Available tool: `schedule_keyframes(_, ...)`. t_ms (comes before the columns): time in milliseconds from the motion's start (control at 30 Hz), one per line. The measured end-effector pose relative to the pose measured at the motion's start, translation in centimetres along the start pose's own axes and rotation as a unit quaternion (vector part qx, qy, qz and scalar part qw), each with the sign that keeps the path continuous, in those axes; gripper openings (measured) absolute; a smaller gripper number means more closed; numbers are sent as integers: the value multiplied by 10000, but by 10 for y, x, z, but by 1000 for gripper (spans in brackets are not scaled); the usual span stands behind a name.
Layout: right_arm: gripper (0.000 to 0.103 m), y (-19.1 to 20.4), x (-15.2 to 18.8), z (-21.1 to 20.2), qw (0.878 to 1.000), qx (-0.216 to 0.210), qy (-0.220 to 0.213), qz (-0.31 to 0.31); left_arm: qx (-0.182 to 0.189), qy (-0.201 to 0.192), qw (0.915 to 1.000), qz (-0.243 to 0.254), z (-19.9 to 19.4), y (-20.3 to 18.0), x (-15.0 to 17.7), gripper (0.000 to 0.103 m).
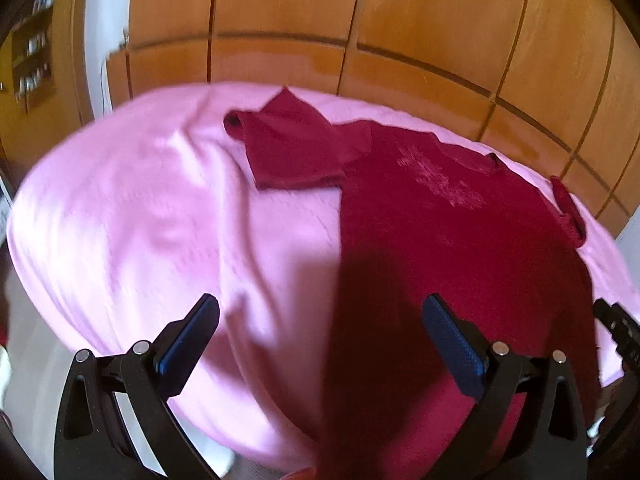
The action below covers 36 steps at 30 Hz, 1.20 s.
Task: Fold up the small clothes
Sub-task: 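Lower the left gripper to the shirt's side edge and grasp it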
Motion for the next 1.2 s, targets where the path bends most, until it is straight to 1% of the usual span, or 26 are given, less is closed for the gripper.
schedule_keyframes(67, 100, -5, -6, 14, 10000, 13, 78, 57, -26, -50, 10000, 1, 5, 4, -11, 101)
schedule_keyframes(133, 100, -12, -13, 25, 9999, 104, 80, 36, -26, -12, 10000, -83, 13, 7, -21, 101)
schedule_keyframes(200, 100, -20, -21, 38, 9995, 312, 56, -73, 69, 100, 9996, -255, 26, 9, -35, 101)
schedule_keyframes(267, 100, -28, -25, 51, 9986, 495, 74, -144, 199, 94, 9994, -286, 37, 8, -47, 101)
schedule_keyframes(333, 100, -36, -24, 63, 9983, 561, 141, -117, 273, 80, 9995, -166, 50, 3, -57, 101)
schedule_keyframes(400, 100, -41, -17, 74, 9978, 614, 237, -60, 205, 63, 9996, 173, 67, -3, -69, 101)
schedule_keyframes(433, 100, -41, -14, 78, 9978, 614, 266, -40, 180, 65, 9993, 334, 74, -6, -73, 101)
schedule_keyframes(500, 100, -42, -7, 85, 9979, 567, 324, 3, 119, 5, 9989, 463, 86, -8, -82, 101)
schedule_keyframes(567, 100, -43, -3, 88, 9984, 488, 276, 72, 27, -58, 9989, 470, 96, -7, -91, 101)
schedule_keyframes(667, 100, -46, -2, 90, 9990, 348, 227, 191, 67, -73, 9992, 397, 109, -7, -101, 101)
schedule_keyframes(733, 100, -46, -1, 90, 9991, 306, 203, 233, -1, -35, 9991, 425, 118, -7, -103, 100)
schedule_keyframes(800, 100, -47, 0, 90, 9991, 294, 184, 246, -99, 58, 9982, 585, 130, -8, -102, 95)
schedule_keyframes(833, 100, -46, -1, 91, 9991, 292, 177, 250, -138, 149, 9976, 659, 136, -8, -99, 90)
schedule_keyframes(867, 100, -46, -1, 91, 9991, 288, 171, 255, -169, 231, 9971, 700, 141, -6, -98, 88)
schedule_keyframes(933, 100, -46, 0, 91, 9992, 274, 144, 270, -153, 445, 9965, 692, 151, -2, -91, 88)
schedule_keyframes(1033, 100, -47, -1, 91, 9992, 254, 107, 295, -58, 465, 9973, 559, 154, 2, -89, 90)
schedule_keyframes(1100, 100, -48, -1, 91, 9992, 233, 90, 314, -104, 509, 9966, 635, 155, 0, -88, 90)
schedule_keyframes(1133, 100, -48, 0, 91, 9992, 227, 86, 318, -135, 520, 9961, 704, 156, -1, -88, 85)
schedule_keyframes(1167, 100, -48, -1, 91, 9992, 220, 81, 322, -135, 509, 9953, 807, 155, -4, -87, 72)
schedule_keyframes(1200, 100, -48, 0, 91, 9992, 217, 76, 323, -133, 510, 9949, 860, 154, -5, -87, 65)
Point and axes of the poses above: each gripper's, at about its wrist camera, not at the fingertips, and z roughly the way its jaws point, y to its left, x to its underside, the point moved 7 cm from there along z, roughly the way its jaws point, and after that the axes turned 6 degrees about -z, right-handed, at the moved point
